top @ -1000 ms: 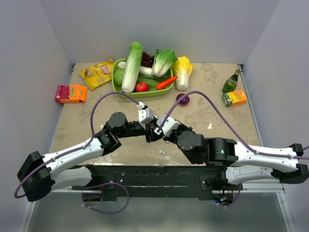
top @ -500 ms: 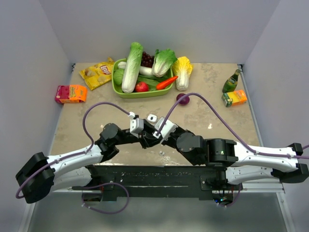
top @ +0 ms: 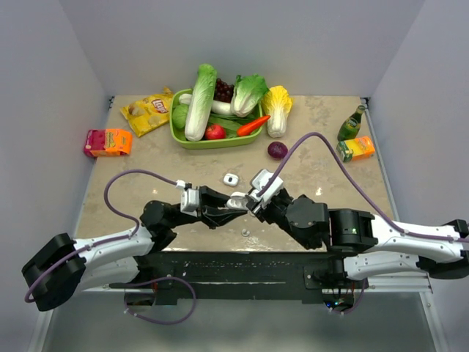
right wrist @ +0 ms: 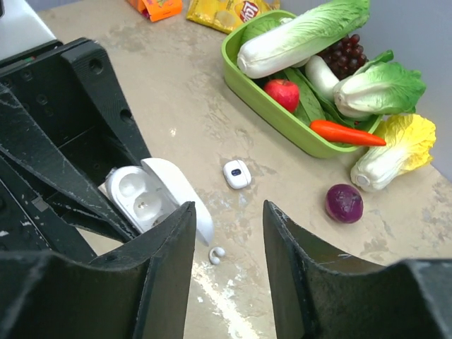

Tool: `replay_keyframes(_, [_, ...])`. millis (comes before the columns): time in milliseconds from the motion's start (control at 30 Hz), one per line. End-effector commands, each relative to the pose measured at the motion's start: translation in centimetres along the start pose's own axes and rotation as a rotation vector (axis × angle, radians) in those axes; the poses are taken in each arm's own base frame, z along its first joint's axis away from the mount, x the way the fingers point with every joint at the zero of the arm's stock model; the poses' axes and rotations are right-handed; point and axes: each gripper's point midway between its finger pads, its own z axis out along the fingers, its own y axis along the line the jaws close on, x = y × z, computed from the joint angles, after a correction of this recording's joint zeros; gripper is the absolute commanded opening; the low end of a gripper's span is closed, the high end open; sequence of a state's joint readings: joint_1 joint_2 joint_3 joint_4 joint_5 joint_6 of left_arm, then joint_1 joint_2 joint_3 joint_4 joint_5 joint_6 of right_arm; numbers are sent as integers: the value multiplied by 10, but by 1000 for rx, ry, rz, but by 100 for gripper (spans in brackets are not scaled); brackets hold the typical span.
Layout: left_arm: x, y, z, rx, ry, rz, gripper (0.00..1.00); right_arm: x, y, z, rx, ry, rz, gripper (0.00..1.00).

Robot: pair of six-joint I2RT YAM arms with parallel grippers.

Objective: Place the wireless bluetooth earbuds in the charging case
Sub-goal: Adjust the charging case.

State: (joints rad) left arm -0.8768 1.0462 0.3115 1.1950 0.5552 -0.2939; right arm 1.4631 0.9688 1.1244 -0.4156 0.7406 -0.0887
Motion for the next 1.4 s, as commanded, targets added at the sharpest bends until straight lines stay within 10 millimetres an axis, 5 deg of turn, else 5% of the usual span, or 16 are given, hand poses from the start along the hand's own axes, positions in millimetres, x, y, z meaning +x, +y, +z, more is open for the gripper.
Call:
replay_keyframes(0, [-28,-9,-3,38,-116,69,0,-31,-17,-10,39,-88,114,46])
replay_keyframes(267, [-36,-17,-5,63,-153,64,0,-36,-17,-12,24,-104,136,49])
replay_keyframes(433, [-38,-12,-7,32,-156,76,0,-53,-2,-28,-132,-199,210,69])
replay_keyframes(500, [-39,-13,-7,32,-158,81,0,-57,4,-32,-176,-217,224,70])
replay_keyframes(933, [-49,-25,-8,90,-176,89,0,-39,32,-13,-234,-119,139,52])
replay_keyframes(1367, [-48,-44,-17,173,-177,106,0,-30,16,-4,-149,-87,153,50])
